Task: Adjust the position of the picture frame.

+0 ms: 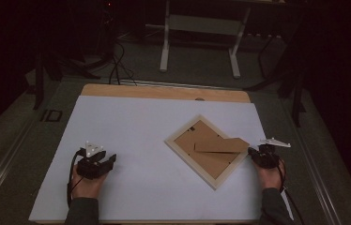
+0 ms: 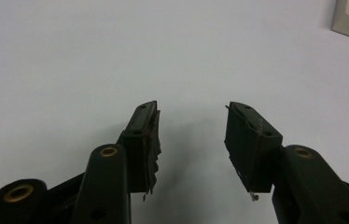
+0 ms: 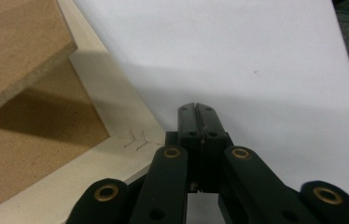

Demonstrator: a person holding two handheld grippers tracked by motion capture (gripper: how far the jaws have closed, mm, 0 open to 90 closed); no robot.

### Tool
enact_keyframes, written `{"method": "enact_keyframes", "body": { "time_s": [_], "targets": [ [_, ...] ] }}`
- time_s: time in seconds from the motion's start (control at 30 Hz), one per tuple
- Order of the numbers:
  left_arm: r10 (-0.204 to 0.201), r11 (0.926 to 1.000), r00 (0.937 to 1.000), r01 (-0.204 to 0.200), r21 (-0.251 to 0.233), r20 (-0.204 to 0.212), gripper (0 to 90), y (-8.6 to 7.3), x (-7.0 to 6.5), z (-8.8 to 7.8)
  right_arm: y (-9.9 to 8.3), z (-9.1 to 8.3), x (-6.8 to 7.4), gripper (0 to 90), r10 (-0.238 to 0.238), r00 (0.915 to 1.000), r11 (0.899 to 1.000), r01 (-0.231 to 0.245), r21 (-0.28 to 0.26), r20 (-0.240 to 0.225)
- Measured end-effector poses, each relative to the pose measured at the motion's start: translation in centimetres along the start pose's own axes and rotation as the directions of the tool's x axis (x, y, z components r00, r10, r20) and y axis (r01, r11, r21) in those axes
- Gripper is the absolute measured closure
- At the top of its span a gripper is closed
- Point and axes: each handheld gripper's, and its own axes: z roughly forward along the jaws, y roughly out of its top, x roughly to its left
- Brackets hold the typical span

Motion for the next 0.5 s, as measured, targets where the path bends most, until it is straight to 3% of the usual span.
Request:
{"method": "enact_keyframes", "body": {
  "time_s": [0.5],
  "targets": [
    [0.0, 1.0, 1.0, 0.0, 0.003, 0.003, 54.6, 0.0, 0.0, 0.1, -0.2, -0.1, 1.2, 90.0, 0.01, 0.9999, 1.0, -0.01, 0.005, -0.011]
  ]
}}
